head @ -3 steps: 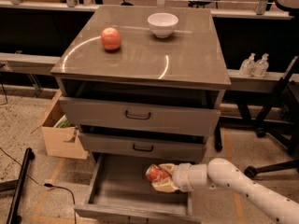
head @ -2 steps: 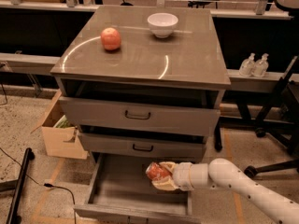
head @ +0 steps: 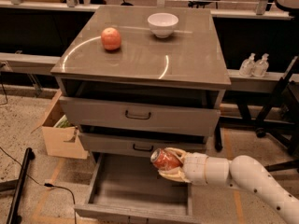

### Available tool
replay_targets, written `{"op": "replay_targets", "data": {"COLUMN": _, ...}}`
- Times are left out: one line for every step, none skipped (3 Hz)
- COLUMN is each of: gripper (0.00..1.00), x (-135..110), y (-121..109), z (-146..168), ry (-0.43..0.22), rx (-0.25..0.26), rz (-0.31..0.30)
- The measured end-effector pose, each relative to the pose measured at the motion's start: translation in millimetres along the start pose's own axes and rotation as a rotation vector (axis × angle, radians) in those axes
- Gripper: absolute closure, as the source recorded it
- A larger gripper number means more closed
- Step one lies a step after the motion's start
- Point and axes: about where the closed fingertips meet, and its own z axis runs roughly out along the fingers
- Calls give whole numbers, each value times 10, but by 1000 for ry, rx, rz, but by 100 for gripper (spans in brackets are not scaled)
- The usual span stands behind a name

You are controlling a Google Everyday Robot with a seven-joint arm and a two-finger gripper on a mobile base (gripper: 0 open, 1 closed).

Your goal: Pick coke can from bottom drawer and place on counter

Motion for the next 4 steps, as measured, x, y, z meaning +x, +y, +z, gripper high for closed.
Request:
{"op": "replay_targets", "data": {"gripper": 100, "x": -548, "y": -115, "z": -313, "ry": -34, "rx": 20, "rz": -75}}
{"op": "replay_targets", "data": {"gripper": 100, "x": -1016, "y": -254, "z": -507, "ry": 23, "rx": -1, "rz": -157}}
{"op": "replay_targets", "data": {"gripper": 100, "x": -1076, "y": -259, "z": -535, "ry": 38, "rx": -2, "rz": -174}}
{"op": "replay_targets", "data": {"gripper": 100, "x": -1109, "y": -275, "z": -522, "ry": 28, "rx": 2, "rz": -184}}
